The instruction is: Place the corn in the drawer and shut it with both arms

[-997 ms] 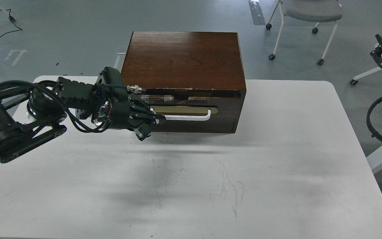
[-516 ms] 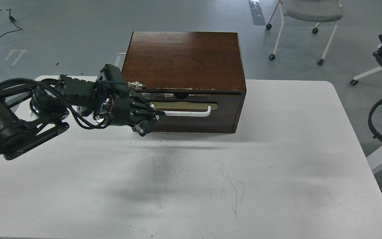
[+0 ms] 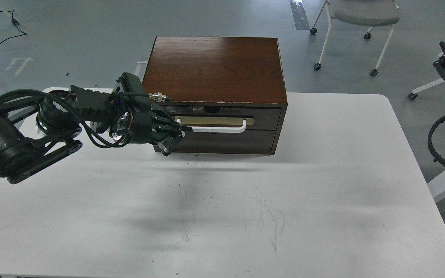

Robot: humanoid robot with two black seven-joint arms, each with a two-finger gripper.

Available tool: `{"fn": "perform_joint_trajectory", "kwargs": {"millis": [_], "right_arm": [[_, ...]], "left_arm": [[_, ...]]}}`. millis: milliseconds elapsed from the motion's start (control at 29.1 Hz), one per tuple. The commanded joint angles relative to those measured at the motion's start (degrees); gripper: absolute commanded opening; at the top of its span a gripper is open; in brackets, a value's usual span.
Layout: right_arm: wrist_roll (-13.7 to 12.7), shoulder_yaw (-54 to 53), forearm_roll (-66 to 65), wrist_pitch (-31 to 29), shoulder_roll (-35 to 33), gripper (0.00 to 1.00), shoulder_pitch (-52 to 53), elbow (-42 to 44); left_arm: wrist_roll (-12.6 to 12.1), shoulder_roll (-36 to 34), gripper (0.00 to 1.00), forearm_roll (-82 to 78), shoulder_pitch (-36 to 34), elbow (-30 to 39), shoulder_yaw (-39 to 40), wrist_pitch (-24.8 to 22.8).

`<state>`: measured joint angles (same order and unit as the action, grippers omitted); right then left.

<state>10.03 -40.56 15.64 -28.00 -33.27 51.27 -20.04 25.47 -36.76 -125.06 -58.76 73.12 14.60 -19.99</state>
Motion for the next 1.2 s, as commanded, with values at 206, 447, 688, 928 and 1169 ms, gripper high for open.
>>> {"fn": "perform_joint_trajectory", "kwargs": {"millis": [206,447,688,928,1169], "right_arm": [[0.3,0.0,0.0,0.0,0.1,1.00,-0.5,0.1],[0.4,0.0,0.0,0.0,-0.4,1.00,-1.3,0.0],[0.4,0.0,0.0,0.0,-0.4,1.00,-1.2,0.2],[0.3,-1.0,0.4,0.0,0.0,1.00,-1.3,1.5],[0.4,-1.3,0.7,0.0,2.1,1.00,-3.3,1.4]], "left_arm": [[0.3,-0.3,0.89,11.9,0.8,2.9,2.4,2.5],[0.5,-4.8,0.98,50.2,0.1,5.1,7.4,0.1],[-1.4,-4.8,0.98,79.9,0.3,-4.8,14.0,-2.7],[-1.5,-3.7,0.98,121.8,1.6,-29.4,16.2,-5.4],[-5.9,4.8,0.98,136.6,7.6,-51.2,16.6,-8.0]]}}
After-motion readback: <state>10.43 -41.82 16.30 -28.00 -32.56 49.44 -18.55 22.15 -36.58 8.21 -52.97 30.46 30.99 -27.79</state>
